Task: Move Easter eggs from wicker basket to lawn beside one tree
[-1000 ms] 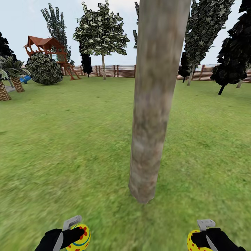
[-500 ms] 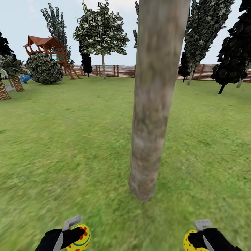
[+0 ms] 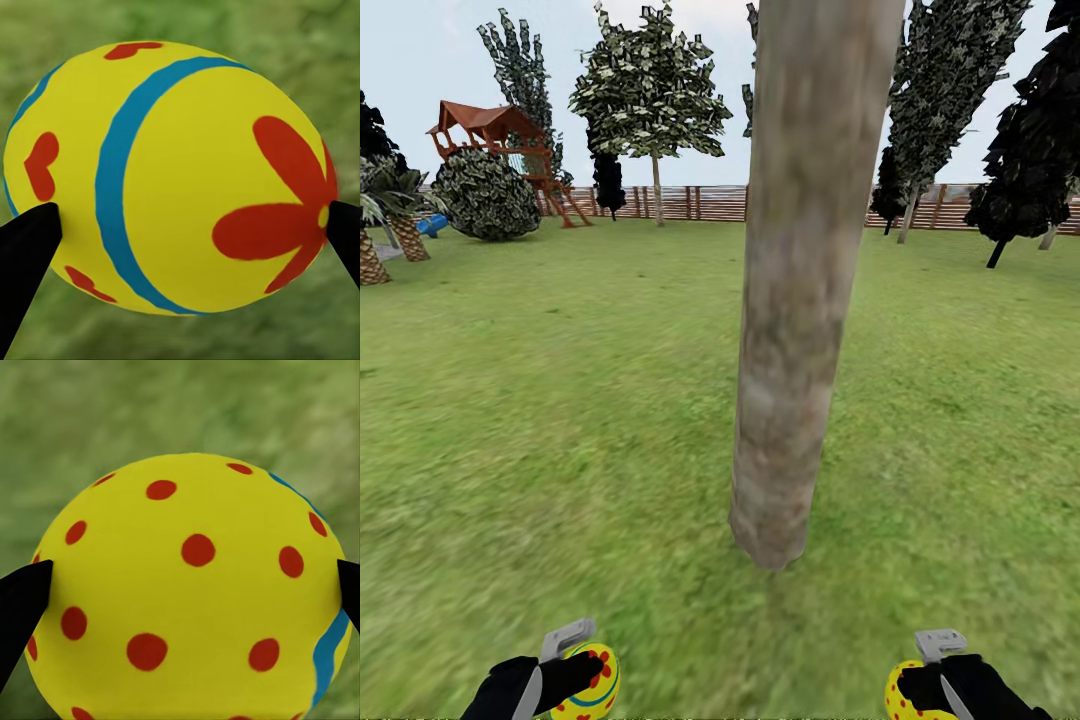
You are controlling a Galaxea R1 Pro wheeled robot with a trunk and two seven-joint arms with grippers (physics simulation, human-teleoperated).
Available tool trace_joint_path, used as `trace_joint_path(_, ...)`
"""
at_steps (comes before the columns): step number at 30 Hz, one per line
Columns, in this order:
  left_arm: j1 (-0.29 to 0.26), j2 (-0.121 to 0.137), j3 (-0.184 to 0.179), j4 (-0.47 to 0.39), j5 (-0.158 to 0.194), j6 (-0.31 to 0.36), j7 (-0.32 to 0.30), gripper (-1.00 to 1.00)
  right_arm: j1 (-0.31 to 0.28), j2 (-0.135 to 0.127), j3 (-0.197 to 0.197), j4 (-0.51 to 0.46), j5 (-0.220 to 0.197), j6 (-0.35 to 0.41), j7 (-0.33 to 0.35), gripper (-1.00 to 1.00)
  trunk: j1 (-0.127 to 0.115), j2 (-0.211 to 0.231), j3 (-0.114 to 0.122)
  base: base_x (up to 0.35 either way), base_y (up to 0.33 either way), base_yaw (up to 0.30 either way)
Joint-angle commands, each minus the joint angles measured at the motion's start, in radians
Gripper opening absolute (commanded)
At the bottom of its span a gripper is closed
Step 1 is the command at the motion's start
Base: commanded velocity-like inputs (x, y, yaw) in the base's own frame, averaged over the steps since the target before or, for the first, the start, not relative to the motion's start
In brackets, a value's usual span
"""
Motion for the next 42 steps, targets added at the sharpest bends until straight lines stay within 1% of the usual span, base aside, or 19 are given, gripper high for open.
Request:
trace_joint_path(1,-0.001,-0.001,0.007,-0.002,-0.004,0.006,-0.007,-1.00,0.000,-0.001,0.006,-0.002,-0.003,0.005,0.000,-1.00,0.004,-0.008,-0.004,0.000,0.000,0.000)
trace_joint_path(31,-0.001,-0.004,0.000,0.009,-0.004,0.006,-0.007,-1.00,0.000,0.002,0.007,-0.002,-0.005,0.002,0.000,-1.00,0.119,-0.218,-0.098,0.000,0.000,0.000)
trace_joint_path(35,-0.001,-0.004,0.000,0.009,-0.005,0.006,-0.007,-1.00,0.000,0.011,0.006,-0.002,-0.004,0.002,-0.001,-1.00,0.134,-0.245,-0.111,0.000,0.000,0.000)
trace_joint_path(42,-0.001,-0.003,0.000,0.010,-0.006,0.006,-0.007,-1.00,0.000,0.013,0.004,-0.002,-0.006,-0.001,-0.002,-1.00,0.137,-0.247,-0.138,0.000,0.000,0.000)
